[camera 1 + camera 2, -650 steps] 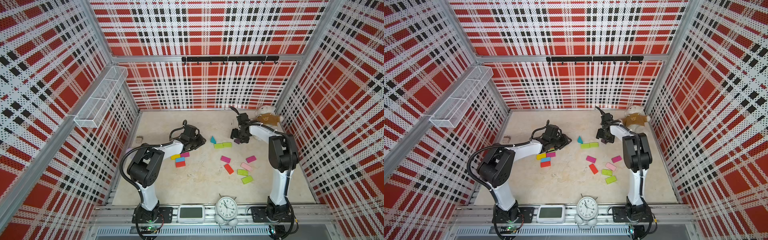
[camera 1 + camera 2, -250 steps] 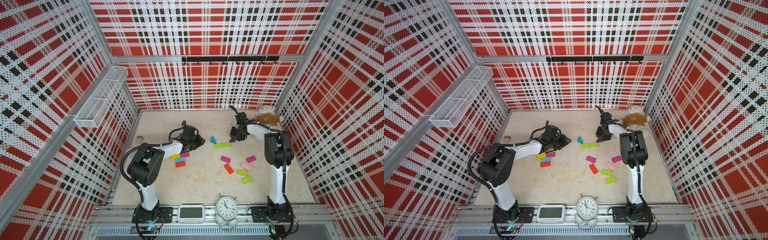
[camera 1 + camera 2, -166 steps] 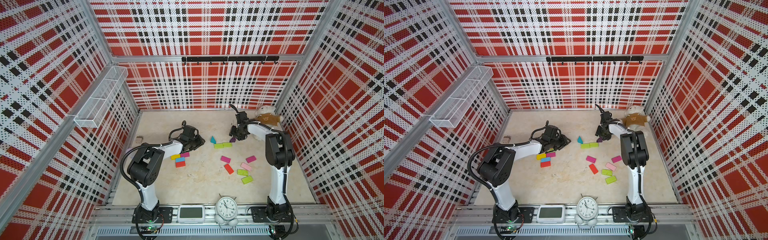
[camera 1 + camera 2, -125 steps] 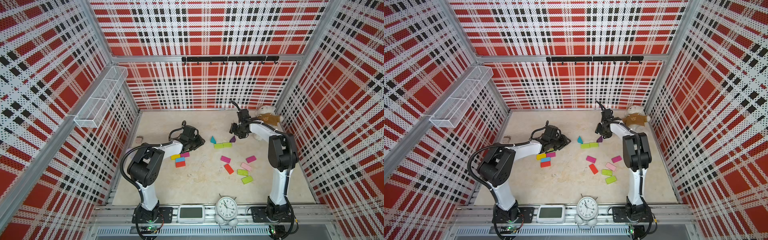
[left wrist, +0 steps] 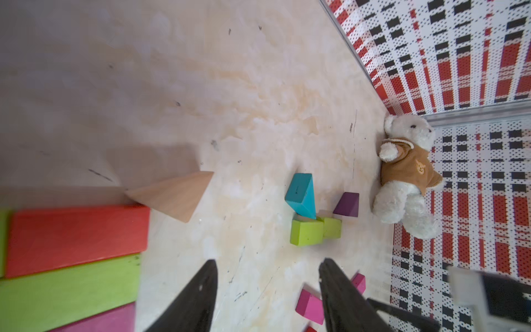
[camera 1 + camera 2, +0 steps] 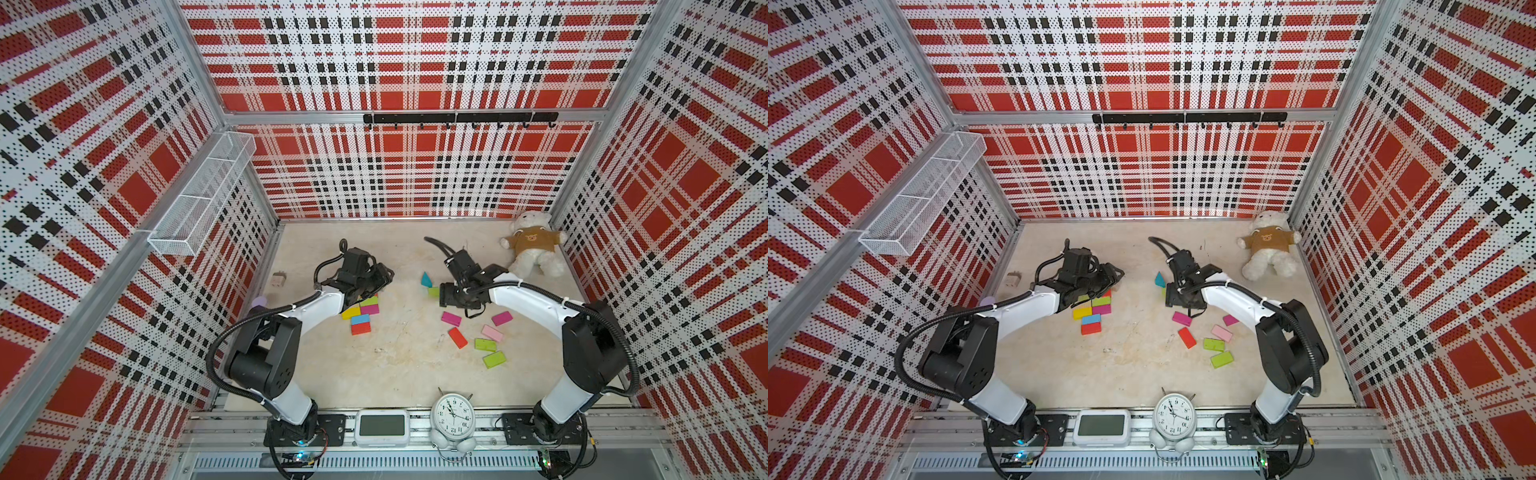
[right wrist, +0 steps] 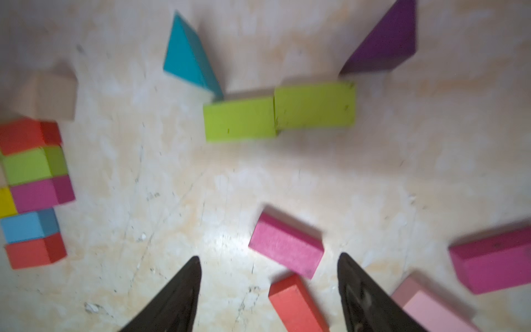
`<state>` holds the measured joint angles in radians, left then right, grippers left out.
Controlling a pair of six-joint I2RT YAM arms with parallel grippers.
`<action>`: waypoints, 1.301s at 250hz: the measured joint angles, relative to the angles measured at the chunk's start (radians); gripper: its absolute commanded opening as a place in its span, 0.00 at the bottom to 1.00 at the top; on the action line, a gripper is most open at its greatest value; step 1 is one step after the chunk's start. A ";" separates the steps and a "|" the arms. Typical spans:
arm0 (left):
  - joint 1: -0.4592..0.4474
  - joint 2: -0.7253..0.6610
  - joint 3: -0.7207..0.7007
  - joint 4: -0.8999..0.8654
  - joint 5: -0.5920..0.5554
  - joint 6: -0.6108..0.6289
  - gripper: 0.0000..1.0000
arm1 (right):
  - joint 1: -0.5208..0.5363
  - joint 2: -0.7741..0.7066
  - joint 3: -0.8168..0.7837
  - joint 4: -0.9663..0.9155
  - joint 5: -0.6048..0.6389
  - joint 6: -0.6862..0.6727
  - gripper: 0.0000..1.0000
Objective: Assemble a carrot with building blocks
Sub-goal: Assemble the building block at the center of the board.
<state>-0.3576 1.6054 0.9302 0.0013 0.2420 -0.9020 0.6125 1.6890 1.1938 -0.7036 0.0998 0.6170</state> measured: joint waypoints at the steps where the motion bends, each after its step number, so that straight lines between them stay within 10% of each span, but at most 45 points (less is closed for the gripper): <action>1: 0.001 -0.002 -0.001 0.000 0.000 0.000 0.61 | 0.002 0.000 -0.002 0.000 0.001 0.002 0.80; 96: 0.039 -0.104 -0.045 -0.001 0.013 0.019 0.61 | 0.054 0.122 -0.024 -0.002 0.071 0.125 0.84; 325: 0.043 -0.106 -0.094 0.014 0.039 0.021 0.60 | 0.054 0.220 0.096 0.003 0.086 0.052 0.54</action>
<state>-0.3149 1.4990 0.8360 0.0151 0.2810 -0.8806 0.6662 1.9091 1.2900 -0.7010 0.1856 0.6689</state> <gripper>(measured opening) 0.606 0.625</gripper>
